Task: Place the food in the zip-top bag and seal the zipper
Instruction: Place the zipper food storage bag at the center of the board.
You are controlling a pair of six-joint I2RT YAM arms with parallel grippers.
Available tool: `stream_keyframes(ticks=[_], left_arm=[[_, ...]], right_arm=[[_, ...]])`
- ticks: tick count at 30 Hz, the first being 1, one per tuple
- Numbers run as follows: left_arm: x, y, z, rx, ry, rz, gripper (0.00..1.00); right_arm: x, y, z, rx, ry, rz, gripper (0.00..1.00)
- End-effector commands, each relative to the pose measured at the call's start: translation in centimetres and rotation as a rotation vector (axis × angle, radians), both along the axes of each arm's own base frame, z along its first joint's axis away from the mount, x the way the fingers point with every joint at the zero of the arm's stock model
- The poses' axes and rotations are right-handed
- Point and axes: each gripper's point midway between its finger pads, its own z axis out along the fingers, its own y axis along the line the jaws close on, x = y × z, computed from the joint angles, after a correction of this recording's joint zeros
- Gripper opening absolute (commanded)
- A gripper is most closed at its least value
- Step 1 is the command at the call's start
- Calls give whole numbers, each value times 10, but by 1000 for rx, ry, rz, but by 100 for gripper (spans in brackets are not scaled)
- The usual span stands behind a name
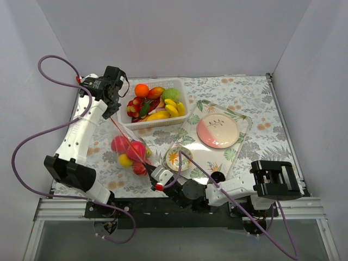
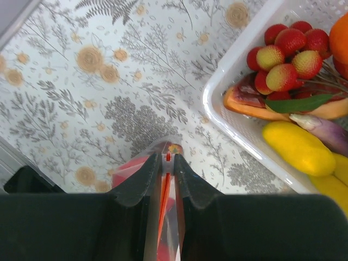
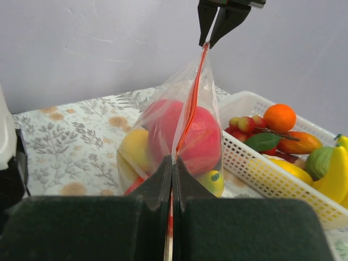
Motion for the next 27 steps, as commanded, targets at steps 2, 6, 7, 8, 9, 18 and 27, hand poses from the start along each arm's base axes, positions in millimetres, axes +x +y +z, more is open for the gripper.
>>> stream_keyframes(ticks=[2,6,7,8,9,18,27], left_arm=[[38,52,51,244,-209,112,13],[52,42,23,225,-154,81,21],[54,42,17,230,-142,78,25],[60,40,9,223,-140,76,31],[63,38,4,217,-138,72,38],[102,6,29,84,-285,-51,98],[59,-61,35,-180,-405,-349,98]], right_arm=[[-21,29,13,107,161,97,1],[18,32,-11,111,352,139,13],[26,33,-17,110,396,155,21],[32,36,-26,122,474,173,27],[48,34,-37,95,512,177,34],[83,12,-34,74,603,139,98],[102,-42,27,82,608,12,99]])
